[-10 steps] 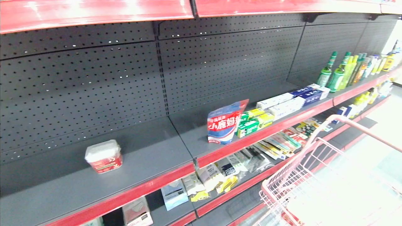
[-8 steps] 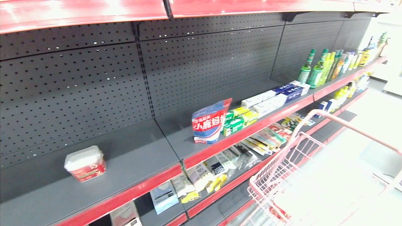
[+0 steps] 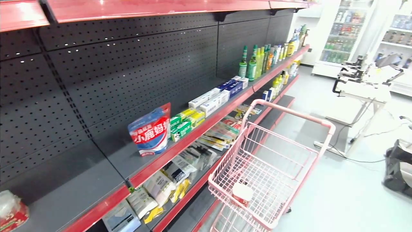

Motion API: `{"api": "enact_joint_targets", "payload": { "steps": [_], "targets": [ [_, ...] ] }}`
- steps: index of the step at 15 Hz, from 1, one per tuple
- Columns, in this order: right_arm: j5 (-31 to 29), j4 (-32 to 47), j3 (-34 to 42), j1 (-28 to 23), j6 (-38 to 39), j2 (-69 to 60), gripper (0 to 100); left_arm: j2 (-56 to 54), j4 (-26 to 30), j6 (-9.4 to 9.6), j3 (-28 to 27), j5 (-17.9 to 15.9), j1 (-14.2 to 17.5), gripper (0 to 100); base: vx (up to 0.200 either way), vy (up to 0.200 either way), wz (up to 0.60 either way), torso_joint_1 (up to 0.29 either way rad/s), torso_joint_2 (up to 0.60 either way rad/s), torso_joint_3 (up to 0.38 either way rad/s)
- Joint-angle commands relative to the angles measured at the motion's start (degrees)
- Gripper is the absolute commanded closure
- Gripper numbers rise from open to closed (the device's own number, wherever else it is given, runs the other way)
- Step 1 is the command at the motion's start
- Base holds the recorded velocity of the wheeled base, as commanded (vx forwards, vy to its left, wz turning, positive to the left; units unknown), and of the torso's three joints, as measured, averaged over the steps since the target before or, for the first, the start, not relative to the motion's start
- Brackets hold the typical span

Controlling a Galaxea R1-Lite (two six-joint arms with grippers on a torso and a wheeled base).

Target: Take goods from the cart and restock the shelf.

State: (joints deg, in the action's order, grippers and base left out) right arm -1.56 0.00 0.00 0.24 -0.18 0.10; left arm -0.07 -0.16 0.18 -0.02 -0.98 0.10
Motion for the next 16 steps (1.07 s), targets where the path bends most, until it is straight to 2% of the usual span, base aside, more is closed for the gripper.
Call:
{"api": "enact_joint_targets", "payload": {
  "steps": [1,9,10,11,12,13,14,15,16],
  "targets": [
    [-0.02,0.0,0.0,0.02,0.01,-0.01,0,0.07,-0.02,-0.01,0.02,0.01,-0.01,0,0.0,0.0,-0.6,-0.007,0.0,-0.002],
    [0.42,0.0,0.0,0.02,-0.78,-0.1,0,0.07,-0.02,-0.01,-0.06,0.01,0.08,0,0.0,0.0,0.0,0.0,0.0,0.0],
    [2.35,-0.88,-2.29,0.55,-0.96,1.57,0,0.07,-0.02,-0.01,0.02,0.01,-0.01,0,0.0,0.0,0.0,0.0,0.0,0.0],
    [3.93,-0.97,-8.17,1.87,-0.43,7.11,0,0.07,-0.02,-0.01,-0.06,0.01,-0.01,0,0.0,0.0,0.0,0.0,0.0,0.0],
    [1.74,-2.02,-31.73,2.57,10.91,33.48,0,0.07,-0.02,-0.01,0.02,0.01,-0.01,0,0.0,0.0,0.0,0.0,0.0,0.0],
    [1.82,-2.11,-45.09,2.83,16.18,46.48,0,0.07,-0.02,-0.01,-0.06,0.01,-0.01,0,0.0,0.0,0.0,0.0,0.0,0.0],
    [1.74,-2.37,-46.49,2.66,15.83,50.53,0,0.07,-0.02,-0.01,-0.06,0.01,-0.01,0,0.0,0.0,0.0,0.0,0.0,0.0],
    [0.51,-3.78,-46.67,-0.95,12.93,60.46,0,0.07,-0.02,-0.01,-0.06,0.01,0.08,0,0.0,0.0,0.0,0.0,0.0,0.0],
    [2.7,-6.15,-47.37,-4.81,12.22,69.69,0,0.07,-0.02,-0.01,-0.06,0.01,0.08,0,0.0,0.0,0.0,0.0,0.0,0.0]
  ]
}}
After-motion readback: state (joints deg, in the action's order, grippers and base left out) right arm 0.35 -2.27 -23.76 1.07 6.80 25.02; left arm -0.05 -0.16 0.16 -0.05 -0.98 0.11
